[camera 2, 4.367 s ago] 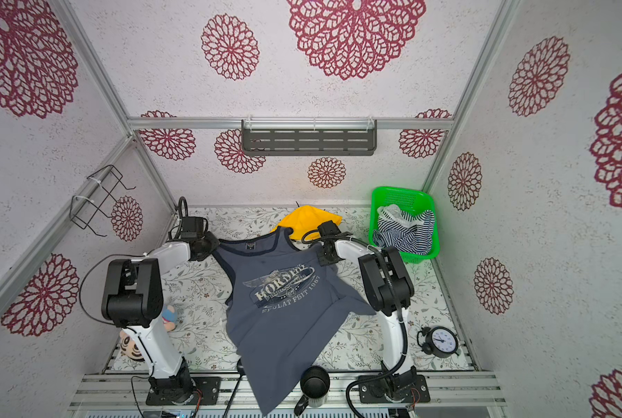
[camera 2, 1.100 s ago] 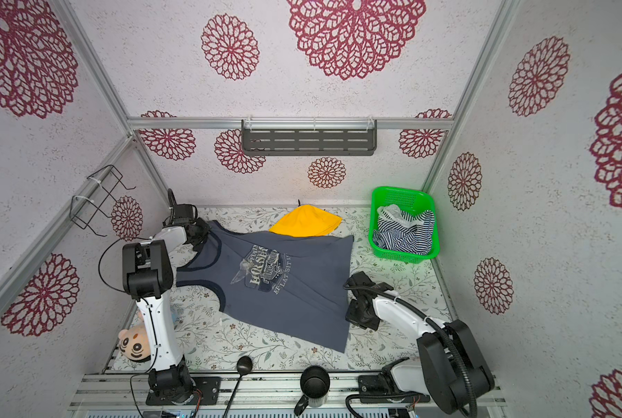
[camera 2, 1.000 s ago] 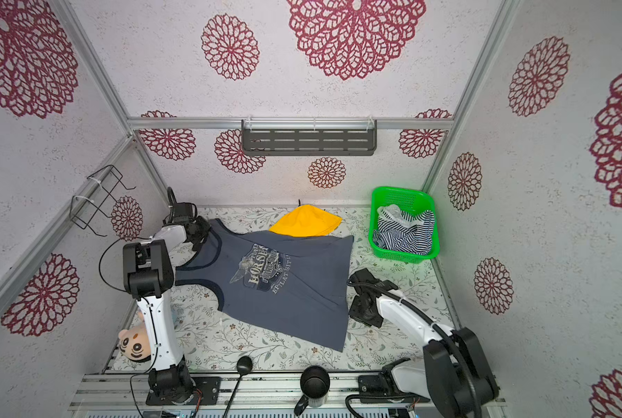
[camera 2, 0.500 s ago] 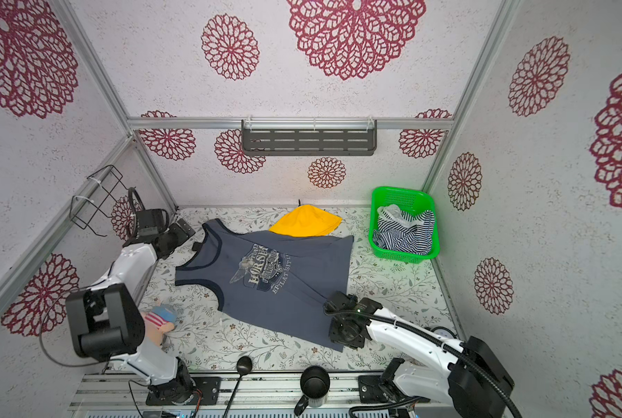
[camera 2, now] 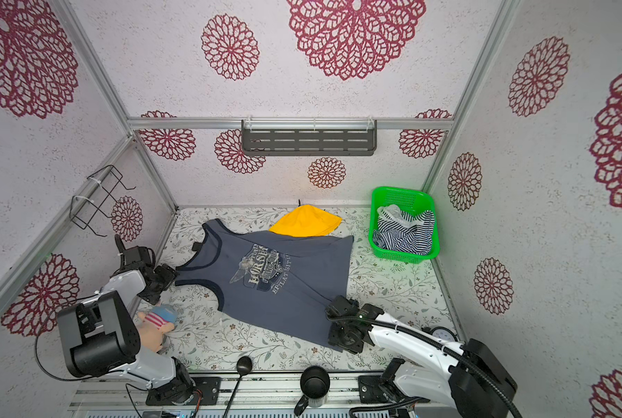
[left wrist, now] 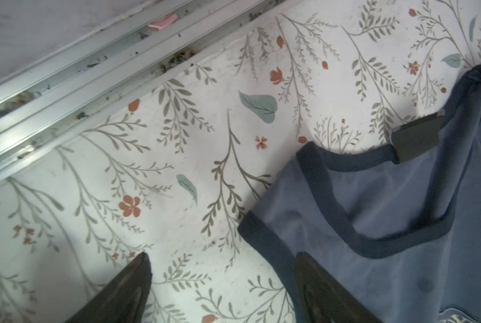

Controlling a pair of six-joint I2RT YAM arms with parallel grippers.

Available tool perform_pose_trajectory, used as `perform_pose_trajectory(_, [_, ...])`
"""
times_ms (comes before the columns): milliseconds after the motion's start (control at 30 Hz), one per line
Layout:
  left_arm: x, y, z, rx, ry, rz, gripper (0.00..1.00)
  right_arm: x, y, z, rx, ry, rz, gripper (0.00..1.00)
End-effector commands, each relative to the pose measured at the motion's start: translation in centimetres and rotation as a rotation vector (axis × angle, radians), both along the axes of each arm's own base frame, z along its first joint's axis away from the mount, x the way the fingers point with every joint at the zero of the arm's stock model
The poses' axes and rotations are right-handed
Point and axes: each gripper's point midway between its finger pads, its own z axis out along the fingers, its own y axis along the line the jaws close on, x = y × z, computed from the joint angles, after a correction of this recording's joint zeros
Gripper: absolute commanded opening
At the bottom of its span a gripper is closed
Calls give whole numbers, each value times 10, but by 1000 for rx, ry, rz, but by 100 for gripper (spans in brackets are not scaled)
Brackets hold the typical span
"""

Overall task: Fold and stack tank tops
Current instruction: Smooth out the tank top at the center of the table.

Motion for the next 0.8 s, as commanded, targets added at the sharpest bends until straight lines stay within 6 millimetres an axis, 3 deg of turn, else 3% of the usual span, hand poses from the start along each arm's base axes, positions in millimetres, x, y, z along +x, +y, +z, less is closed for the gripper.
perform_pose_trajectory(0, [19,-7,3,-12,-45,-19,85,4,-2,-3,3,-5,-27,48])
perform_pose_trajectory(133, [32,-14,-15,-65,-40,-17,79,3,-5,-11,2,3,-37,48])
perform_pose_trajectory(333, [36,-21,-47,-106,-6,-7,60,1,-7,-21,-27,25,-51,46])
perform_pose_trajectory(400, [39,-20,-53,-110,-6,-3,50,-1,-10,-24,-62,42,-44,35])
perform_pose_trajectory(500, [45,-20,-55,-119,-17,1,29,-2,-21,-20,-143,55,-21,5])
perform_pose_trajectory(533, [47,-21,-56,-126,-17,-3,20,1,-24,-16,-162,52,-16,0])
perform_pose_trajectory(600, [47,-23,-56,-136,-20,-8,0,3,-30,-6,-202,53,-1,0])
perform_pose_trajectory(767, [27,-30,-44,-131,-34,-6,0,-8,-64,14,-281,103,1,0])
